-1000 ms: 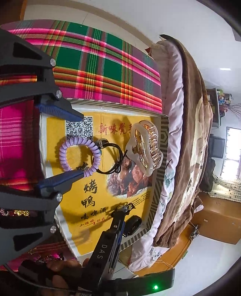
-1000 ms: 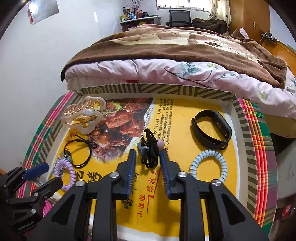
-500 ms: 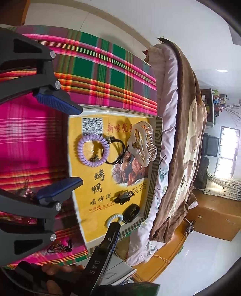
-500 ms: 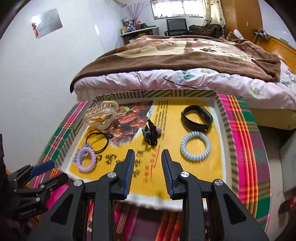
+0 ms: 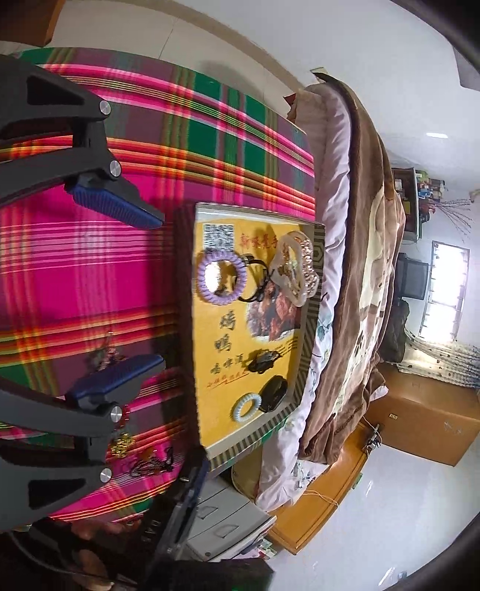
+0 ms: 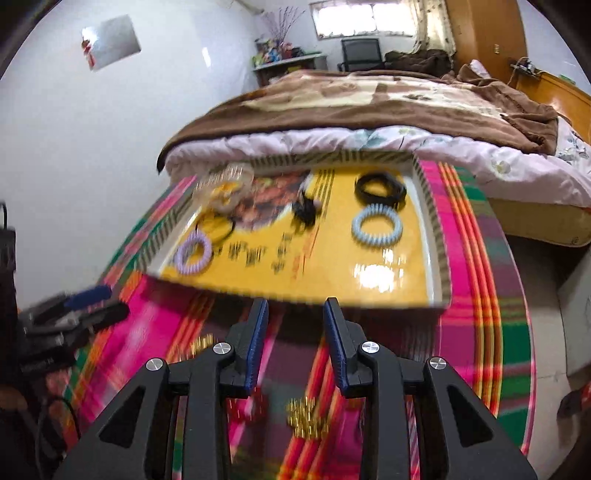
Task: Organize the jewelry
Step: 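Reach down and grasp the red bead bracelet on the cloth with the right tool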
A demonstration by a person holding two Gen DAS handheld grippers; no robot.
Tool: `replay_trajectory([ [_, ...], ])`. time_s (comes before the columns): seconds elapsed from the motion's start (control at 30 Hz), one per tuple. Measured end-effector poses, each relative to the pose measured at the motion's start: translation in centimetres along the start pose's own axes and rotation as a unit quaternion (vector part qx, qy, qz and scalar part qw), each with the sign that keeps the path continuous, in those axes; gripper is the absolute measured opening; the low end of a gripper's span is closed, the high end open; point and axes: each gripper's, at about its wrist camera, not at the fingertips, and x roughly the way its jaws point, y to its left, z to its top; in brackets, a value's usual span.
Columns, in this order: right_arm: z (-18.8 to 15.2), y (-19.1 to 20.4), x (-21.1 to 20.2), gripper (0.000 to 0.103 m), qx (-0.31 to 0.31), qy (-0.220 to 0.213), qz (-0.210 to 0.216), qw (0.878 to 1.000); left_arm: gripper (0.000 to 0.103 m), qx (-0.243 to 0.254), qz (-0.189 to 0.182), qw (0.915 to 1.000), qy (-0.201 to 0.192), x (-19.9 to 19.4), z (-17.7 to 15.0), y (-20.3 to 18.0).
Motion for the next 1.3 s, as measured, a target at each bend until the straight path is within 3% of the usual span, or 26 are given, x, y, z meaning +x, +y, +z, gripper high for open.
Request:
replay_trajectory([
  [0.27, -3.7, 1.6, 1.1, 0.037, -0.051, 0.040, -0.003, 0.998, 0.075, -0.009, -0.001, 0.9999, 0.007, -0.5, -1.9, 0.5],
  [0.5, -3.6, 3.2, 2.5, 0.038, -0.065, 0.052, 0.032, 0.996, 0.075, -0.016, 0.000, 0.9997, 0.018, -0.3, -2.8, 1.1],
  [0.6, -3.7, 4.1, 3.4, 0.045, -0.080, 0.066, 0.042, 0.994, 0.075, -0.016, -0.003, 0.9996, 0.022, -0.1, -2.9, 1.3],
  [1.0, -2.8, 5.0, 4.9, 0.049, -0.110, 0.078, 0.034, 0.990, 0.075, -0.024, -0.001, 0.9993, 0.029, 0.5, -3.0, 2.0],
  [1.3, -2.9, 4.6, 4.4, 0.049, -0.111, 0.074, 0.000, 0.991, 0.075, -0.023, 0.000, 0.9992, 0.033, 0.8, -3.0, 2.0],
])
